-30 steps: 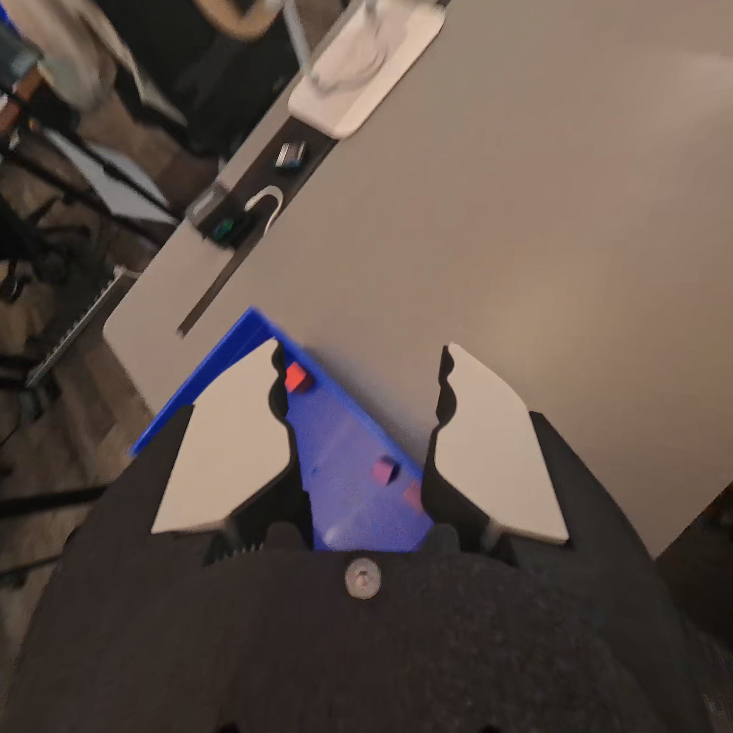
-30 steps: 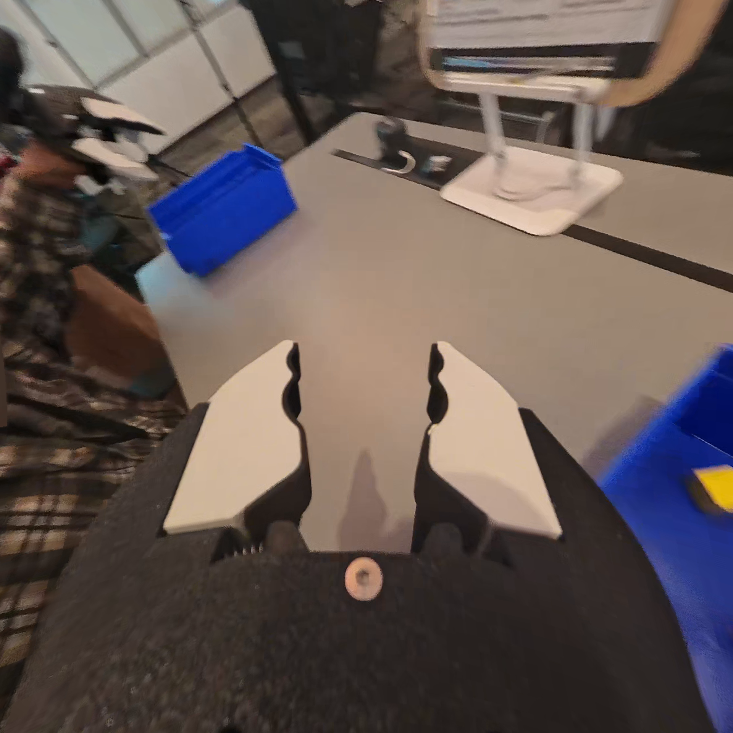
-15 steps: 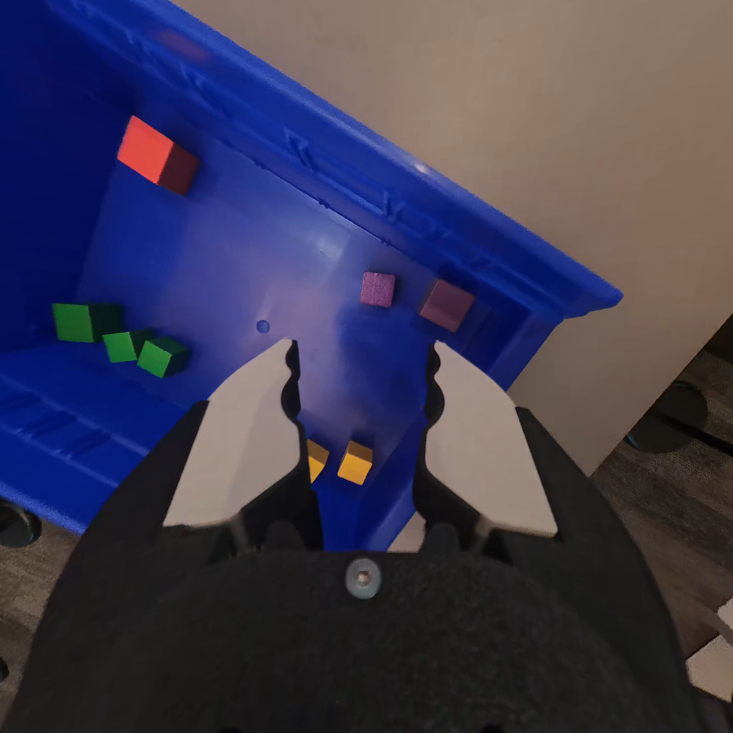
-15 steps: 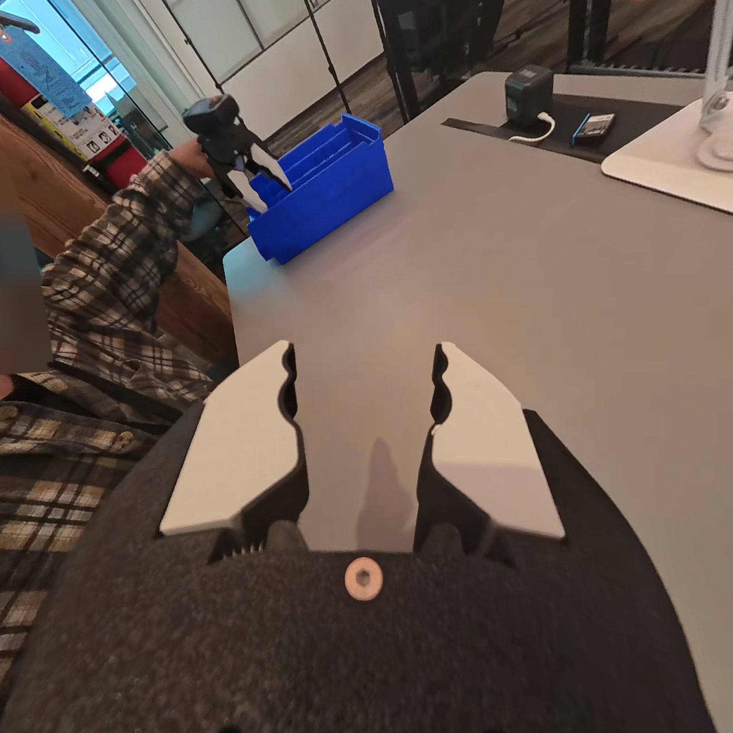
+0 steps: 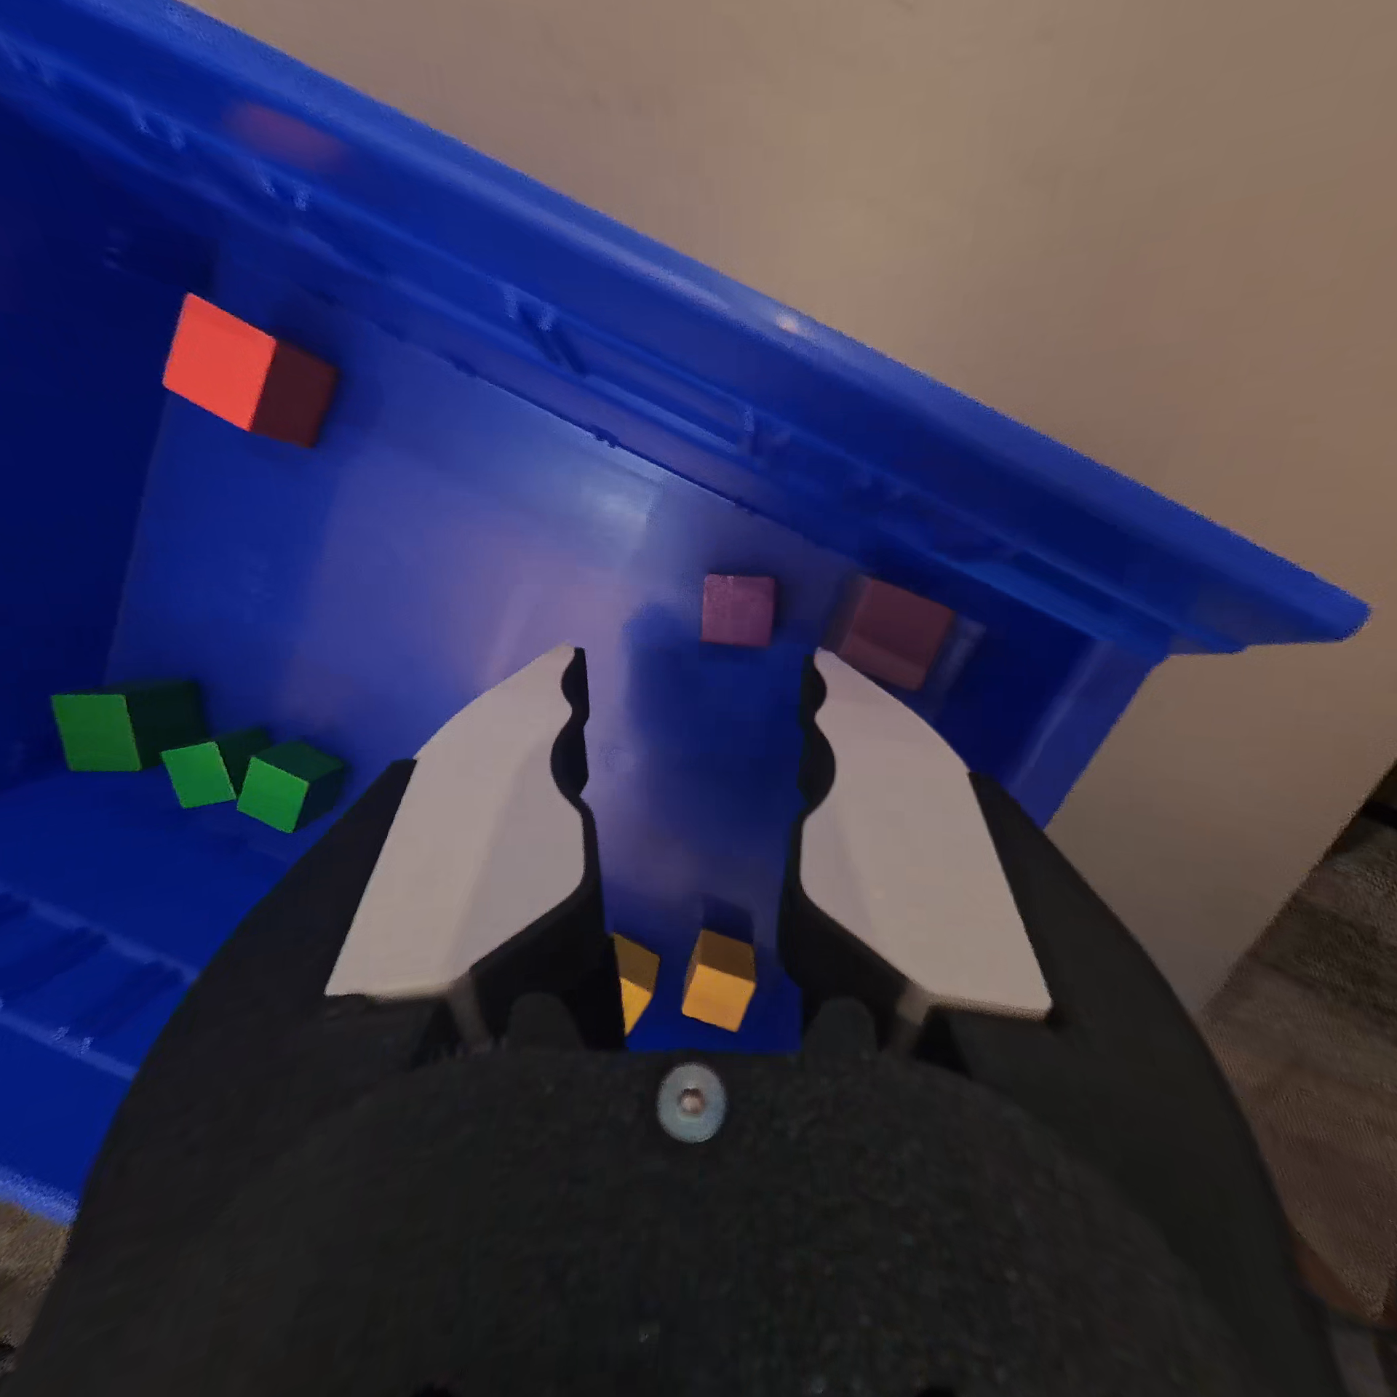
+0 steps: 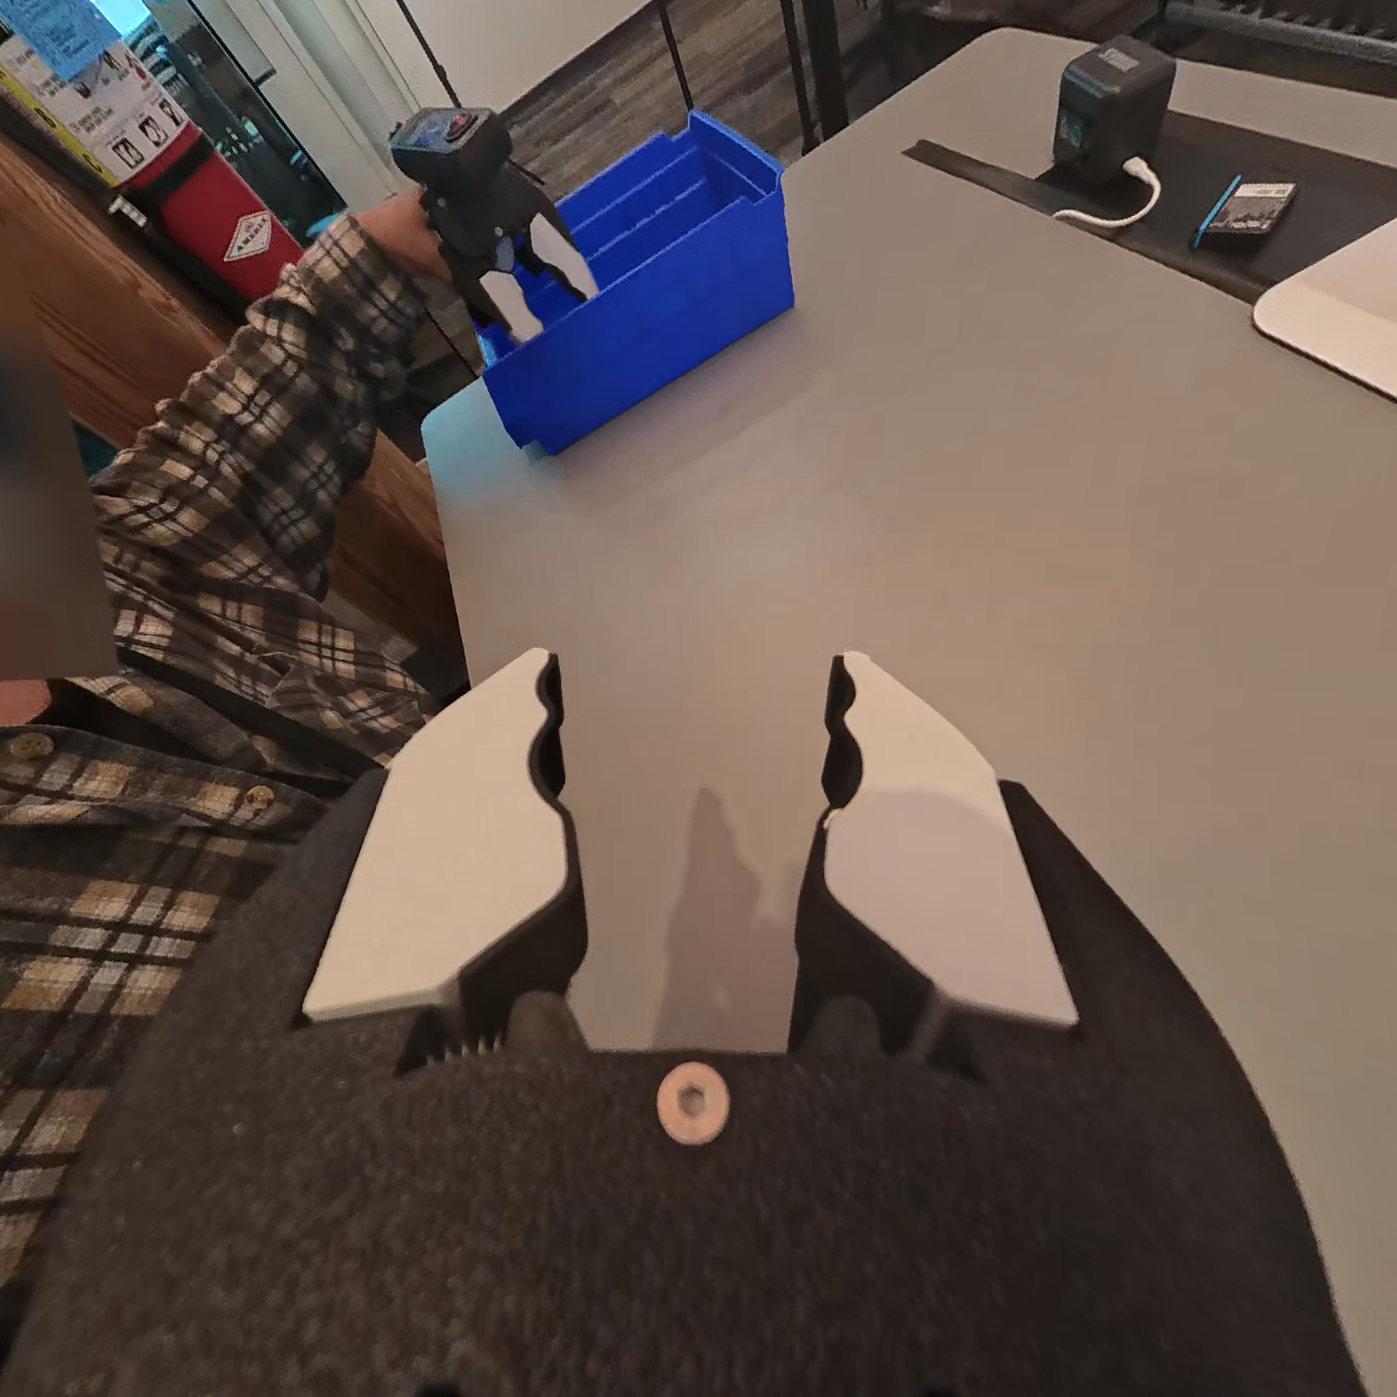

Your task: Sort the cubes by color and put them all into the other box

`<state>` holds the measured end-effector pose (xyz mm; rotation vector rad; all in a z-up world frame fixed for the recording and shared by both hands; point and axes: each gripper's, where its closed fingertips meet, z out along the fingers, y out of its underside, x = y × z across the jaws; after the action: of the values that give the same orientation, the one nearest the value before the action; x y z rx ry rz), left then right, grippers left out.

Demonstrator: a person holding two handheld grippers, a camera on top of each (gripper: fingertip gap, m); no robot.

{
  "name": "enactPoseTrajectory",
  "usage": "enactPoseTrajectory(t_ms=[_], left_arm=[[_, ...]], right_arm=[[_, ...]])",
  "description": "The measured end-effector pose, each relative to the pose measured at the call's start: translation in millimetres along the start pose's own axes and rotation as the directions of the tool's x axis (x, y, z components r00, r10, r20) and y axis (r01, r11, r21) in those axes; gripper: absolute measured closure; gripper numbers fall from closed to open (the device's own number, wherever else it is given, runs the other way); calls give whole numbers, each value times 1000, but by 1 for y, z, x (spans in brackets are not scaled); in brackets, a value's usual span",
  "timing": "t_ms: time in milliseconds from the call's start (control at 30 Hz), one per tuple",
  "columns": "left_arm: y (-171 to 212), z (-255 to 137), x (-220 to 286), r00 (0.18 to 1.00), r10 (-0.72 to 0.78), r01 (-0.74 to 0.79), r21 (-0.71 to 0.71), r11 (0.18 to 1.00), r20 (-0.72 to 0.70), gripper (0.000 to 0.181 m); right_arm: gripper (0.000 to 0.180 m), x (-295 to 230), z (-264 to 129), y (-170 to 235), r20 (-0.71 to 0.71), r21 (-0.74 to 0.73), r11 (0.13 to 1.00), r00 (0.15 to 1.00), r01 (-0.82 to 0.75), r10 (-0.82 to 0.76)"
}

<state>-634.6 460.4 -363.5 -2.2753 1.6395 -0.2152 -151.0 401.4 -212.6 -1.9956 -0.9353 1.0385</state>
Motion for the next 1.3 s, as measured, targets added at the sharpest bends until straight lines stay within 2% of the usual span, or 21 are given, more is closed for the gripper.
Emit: enactPoseTrajectory(t_ms=[333,367,433,500,533,633,700,767,900,967,1033,1133,1200,1300], left_arm=[[7,36,6,999,-6,3,-58,998,-51,131],[8,40,6,998,-9,5,-69,998,-58,136],[5,41,5,998,-21,17,-58,998,-60,158],[8,35,-6,999,-52,51,-71,996,-9,157],[7,28,-13,997,-72,72,-44,996,20,158],[-15,-12,-36,979,-162,143,152,978,123,158],[-48,-50,-44,960,-195,121,330,936,202,158],[-99,-88,-36,945,-171,9,501,865,279,158],[-221,-132,27,928,-32,-268,725,634,371,159],[-274,-134,64,920,42,-355,787,505,389,159],[-318,-126,98,916,118,-398,829,394,384,159],[-363,-107,132,895,206,-440,855,274,395,158],[-382,-93,148,887,257,-442,867,229,384,158],[-399,-77,160,877,301,-445,870,214,375,158]], right_arm=[[113,-7,6,-6,5,-14,1000,1000,14,-14],[113,-8,6,-6,9,-14,1000,1000,14,-14],[113,-9,7,-5,11,-17,1000,1000,19,-19],[114,-10,7,-5,9,-13,1000,1000,25,-25],[114,-11,6,-5,7,-6,1000,1000,27,-27],[116,-10,3,-7,6,42,999,1000,21,-21],[116,-7,3,-10,19,92,996,1000,-10,9],[116,-4,6,-16,69,162,984,996,-72,62],[111,-8,24,-34,283,272,932,946,-240,160],[111,-18,37,-45,434,278,899,879,-339,197],[110,-31,48,-57,587,243,862,775,-445,235],[109,-44,64,-64,713,127,836,635,-534,297],[108,-47,71,-62,739,66,829,586,-556,334],[110,-46,71,-61,755,38,817,552,-576,354]])
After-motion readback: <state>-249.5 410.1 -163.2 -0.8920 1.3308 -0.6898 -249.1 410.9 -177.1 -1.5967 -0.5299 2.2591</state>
